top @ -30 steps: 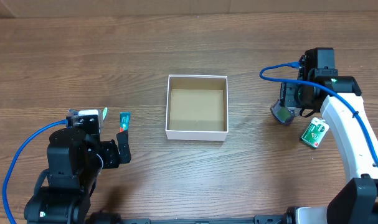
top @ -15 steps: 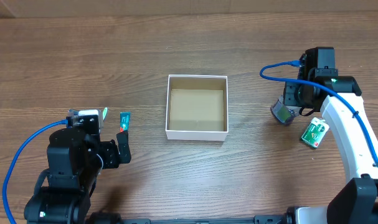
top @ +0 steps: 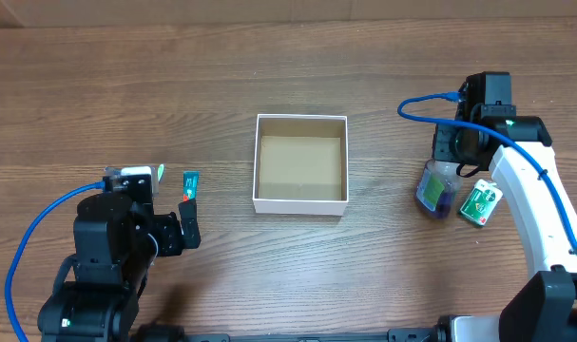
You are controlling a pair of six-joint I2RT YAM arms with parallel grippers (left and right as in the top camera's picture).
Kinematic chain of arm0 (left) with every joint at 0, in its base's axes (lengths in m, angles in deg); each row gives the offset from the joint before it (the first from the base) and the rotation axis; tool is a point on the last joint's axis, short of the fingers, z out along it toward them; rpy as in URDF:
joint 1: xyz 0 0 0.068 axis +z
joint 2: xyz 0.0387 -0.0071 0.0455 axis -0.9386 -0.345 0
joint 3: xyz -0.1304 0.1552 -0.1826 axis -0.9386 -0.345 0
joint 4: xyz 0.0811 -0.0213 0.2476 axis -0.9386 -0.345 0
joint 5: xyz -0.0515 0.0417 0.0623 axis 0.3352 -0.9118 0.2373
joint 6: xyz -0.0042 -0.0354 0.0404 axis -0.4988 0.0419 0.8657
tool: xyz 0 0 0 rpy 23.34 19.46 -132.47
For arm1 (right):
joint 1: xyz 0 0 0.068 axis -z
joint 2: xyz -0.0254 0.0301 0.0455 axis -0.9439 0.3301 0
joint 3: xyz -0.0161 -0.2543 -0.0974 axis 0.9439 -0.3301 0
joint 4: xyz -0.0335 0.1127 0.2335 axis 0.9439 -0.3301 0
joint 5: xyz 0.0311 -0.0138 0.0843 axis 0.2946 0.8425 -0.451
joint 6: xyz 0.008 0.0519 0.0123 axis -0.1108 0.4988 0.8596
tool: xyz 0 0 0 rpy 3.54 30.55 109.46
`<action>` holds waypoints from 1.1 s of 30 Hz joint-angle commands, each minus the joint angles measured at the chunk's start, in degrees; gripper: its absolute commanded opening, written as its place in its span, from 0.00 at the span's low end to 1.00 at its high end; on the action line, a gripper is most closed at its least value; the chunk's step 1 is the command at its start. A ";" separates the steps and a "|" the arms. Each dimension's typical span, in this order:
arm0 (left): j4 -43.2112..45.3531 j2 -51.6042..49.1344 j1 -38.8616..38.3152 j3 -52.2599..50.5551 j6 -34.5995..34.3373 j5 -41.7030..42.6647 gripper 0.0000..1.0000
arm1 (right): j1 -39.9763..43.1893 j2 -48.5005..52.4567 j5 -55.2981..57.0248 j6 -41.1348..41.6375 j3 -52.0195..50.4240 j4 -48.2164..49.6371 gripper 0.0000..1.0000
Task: Pack container
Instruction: 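Reach the right gripper to the soap pump bottle and grasp it, then carry the soap bottle into the white box and release it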
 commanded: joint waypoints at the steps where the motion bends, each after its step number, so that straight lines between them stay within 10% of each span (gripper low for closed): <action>1: 0.24 -0.20 0.46 1.51 -0.76 0.24 1.00 | 0.11 -3.26 0.15 0.24 1.79 0.90 0.04; 13: 0.24 -0.20 0.46 1.51 -0.76 0.24 1.00 | -2.51 -10.64 -3.52 0.24 3.56 -0.59 0.04; 33: -0.22 -0.24 0.46 1.51 -0.76 0.24 1.00 | -38.10 -12.63 13.11 5.49 7.13 18.36 0.04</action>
